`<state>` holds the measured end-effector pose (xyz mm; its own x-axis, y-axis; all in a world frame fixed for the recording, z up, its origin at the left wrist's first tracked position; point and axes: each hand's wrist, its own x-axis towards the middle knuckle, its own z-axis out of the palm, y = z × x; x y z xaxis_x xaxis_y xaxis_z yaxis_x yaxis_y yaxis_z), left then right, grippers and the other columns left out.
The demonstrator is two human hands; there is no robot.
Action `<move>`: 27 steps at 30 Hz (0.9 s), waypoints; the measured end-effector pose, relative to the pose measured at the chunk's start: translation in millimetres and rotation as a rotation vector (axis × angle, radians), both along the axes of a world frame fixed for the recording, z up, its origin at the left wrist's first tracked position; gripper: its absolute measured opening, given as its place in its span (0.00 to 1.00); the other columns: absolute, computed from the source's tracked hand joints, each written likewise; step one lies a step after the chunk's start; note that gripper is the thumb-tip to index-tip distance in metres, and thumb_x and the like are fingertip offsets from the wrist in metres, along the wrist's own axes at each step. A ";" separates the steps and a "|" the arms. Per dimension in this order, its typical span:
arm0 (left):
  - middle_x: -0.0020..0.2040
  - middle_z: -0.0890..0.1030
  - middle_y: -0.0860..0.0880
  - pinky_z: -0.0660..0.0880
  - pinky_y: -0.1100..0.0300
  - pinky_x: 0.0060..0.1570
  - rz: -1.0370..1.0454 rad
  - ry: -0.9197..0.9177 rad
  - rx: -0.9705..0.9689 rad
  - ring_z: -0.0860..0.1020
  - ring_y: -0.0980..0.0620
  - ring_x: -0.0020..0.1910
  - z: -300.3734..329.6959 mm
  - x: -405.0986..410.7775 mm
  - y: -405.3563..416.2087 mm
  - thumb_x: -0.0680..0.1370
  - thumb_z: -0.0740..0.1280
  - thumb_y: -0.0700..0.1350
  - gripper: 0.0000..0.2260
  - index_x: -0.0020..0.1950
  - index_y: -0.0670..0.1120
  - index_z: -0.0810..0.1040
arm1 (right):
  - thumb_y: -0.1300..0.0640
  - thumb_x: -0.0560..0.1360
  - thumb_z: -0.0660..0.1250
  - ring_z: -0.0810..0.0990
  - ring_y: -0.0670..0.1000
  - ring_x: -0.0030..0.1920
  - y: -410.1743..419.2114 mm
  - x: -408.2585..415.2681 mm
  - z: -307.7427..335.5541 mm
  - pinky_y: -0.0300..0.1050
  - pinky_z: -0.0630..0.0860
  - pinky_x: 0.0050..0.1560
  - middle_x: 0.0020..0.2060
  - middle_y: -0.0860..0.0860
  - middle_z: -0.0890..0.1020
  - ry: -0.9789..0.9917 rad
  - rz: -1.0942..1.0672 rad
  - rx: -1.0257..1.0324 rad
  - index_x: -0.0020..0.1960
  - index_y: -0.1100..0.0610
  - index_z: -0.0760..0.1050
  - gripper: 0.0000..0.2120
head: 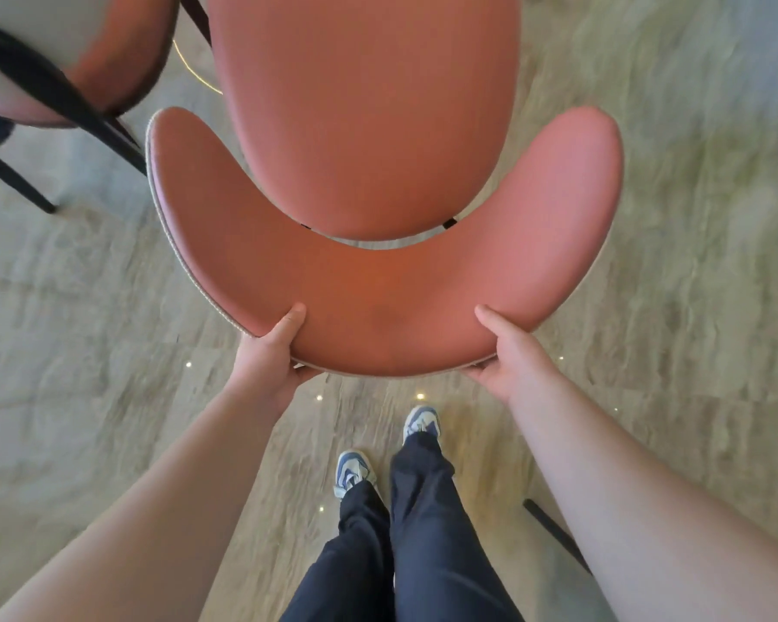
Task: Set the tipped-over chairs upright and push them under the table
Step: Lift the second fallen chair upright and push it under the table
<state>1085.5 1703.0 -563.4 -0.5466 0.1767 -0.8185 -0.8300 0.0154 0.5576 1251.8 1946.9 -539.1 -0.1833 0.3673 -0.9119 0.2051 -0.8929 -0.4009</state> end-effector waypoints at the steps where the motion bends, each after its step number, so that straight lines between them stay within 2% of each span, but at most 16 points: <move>1: 0.62 0.86 0.49 0.85 0.45 0.41 -0.007 0.011 -0.019 0.88 0.49 0.52 5.2 -10.4 6.9 0.76 0.77 0.49 0.26 0.73 0.51 0.73 | 0.59 0.71 0.79 0.82 0.60 0.58 6.0 -11.7 6.6 0.68 0.83 0.49 0.59 0.55 0.82 0.002 -0.012 -0.008 0.64 0.51 0.75 0.24; 3: 0.62 0.86 0.49 0.85 0.45 0.40 -0.017 0.025 -0.048 0.89 0.50 0.49 14.9 -31.4 20.0 0.77 0.76 0.49 0.26 0.73 0.51 0.73 | 0.61 0.72 0.78 0.82 0.61 0.57 19.1 -33.8 18.9 0.70 0.82 0.50 0.59 0.56 0.82 -0.001 -0.033 -0.023 0.64 0.52 0.74 0.24; 9: 0.62 0.86 0.48 0.85 0.44 0.39 -0.028 -0.005 -0.142 0.86 0.44 0.55 45.8 -94.3 61.4 0.76 0.77 0.51 0.27 0.73 0.52 0.73 | 0.60 0.73 0.76 0.82 0.61 0.58 57.1 -92.5 41.4 0.60 0.84 0.42 0.61 0.57 0.82 0.015 -0.026 -0.065 0.68 0.53 0.74 0.26; 11: 0.62 0.85 0.47 0.85 0.44 0.38 -0.010 -0.019 -0.180 0.86 0.42 0.55 53.3 -112.5 74.9 0.76 0.76 0.51 0.26 0.72 0.52 0.73 | 0.60 0.73 0.76 0.83 0.60 0.58 70.0 -110.4 46.2 0.56 0.84 0.39 0.61 0.56 0.83 0.013 -0.007 -0.060 0.66 0.52 0.75 0.23; 13: 0.62 0.85 0.46 0.85 0.44 0.38 -0.009 -0.033 -0.197 0.85 0.41 0.56 59.2 -130.5 87.1 0.77 0.76 0.51 0.25 0.72 0.52 0.73 | 0.60 0.75 0.75 0.83 0.59 0.57 82.4 -126.9 51.9 0.54 0.84 0.37 0.59 0.55 0.83 0.012 0.018 -0.052 0.60 0.51 0.78 0.16; 15: 0.62 0.85 0.46 0.85 0.44 0.39 -0.015 -0.054 -0.194 0.86 0.41 0.56 64.1 -146.6 96.0 0.76 0.76 0.51 0.25 0.71 0.51 0.73 | 0.59 0.75 0.74 0.84 0.59 0.56 91.4 -141.4 57.4 0.56 0.85 0.39 0.59 0.55 0.84 0.007 0.032 -0.048 0.58 0.51 0.78 0.13; 17: 0.60 0.86 0.45 0.85 0.45 0.39 -0.019 -0.065 -0.204 0.87 0.42 0.53 67.7 -160.6 103.6 0.75 0.77 0.52 0.25 0.69 0.50 0.75 | 0.59 0.75 0.74 0.84 0.59 0.56 99.1 -154.8 60.6 0.62 0.85 0.47 0.59 0.55 0.84 -0.021 0.043 -0.029 0.61 0.52 0.78 0.15; 19: 0.59 0.87 0.45 0.85 0.45 0.38 -0.020 -0.059 -0.226 0.87 0.42 0.51 69.7 -173.8 112.9 0.73 0.77 0.53 0.26 0.68 0.49 0.75 | 0.58 0.75 0.74 0.84 0.59 0.55 107.7 -167.6 62.9 0.64 0.84 0.48 0.58 0.55 0.85 -0.053 0.054 -0.005 0.62 0.53 0.79 0.16; 24: 0.59 0.85 0.45 0.85 0.45 0.37 -0.023 -0.017 -0.246 0.86 0.41 0.53 76.7 -210.0 140.5 0.77 0.74 0.51 0.20 0.67 0.51 0.75 | 0.58 0.75 0.73 0.84 0.58 0.55 132.0 -204.9 70.3 0.54 0.84 0.37 0.57 0.53 0.84 -0.083 0.080 0.030 0.57 0.51 0.79 0.11; 27: 0.60 0.84 0.45 0.85 0.44 0.38 -0.030 -0.010 -0.240 0.85 0.41 0.54 82.9 -237.6 158.3 0.78 0.73 0.50 0.20 0.67 0.51 0.73 | 0.59 0.76 0.72 0.83 0.58 0.55 148.1 -233.0 76.1 0.53 0.84 0.35 0.56 0.54 0.83 -0.081 0.090 0.029 0.55 0.51 0.78 0.09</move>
<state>847.9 1861.3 -480.6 -0.5354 -0.0073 -0.8446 -0.8328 0.1709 0.5265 1018.8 2095.1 -463.0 -0.1430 0.3788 -0.9144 0.3164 -0.8579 -0.4049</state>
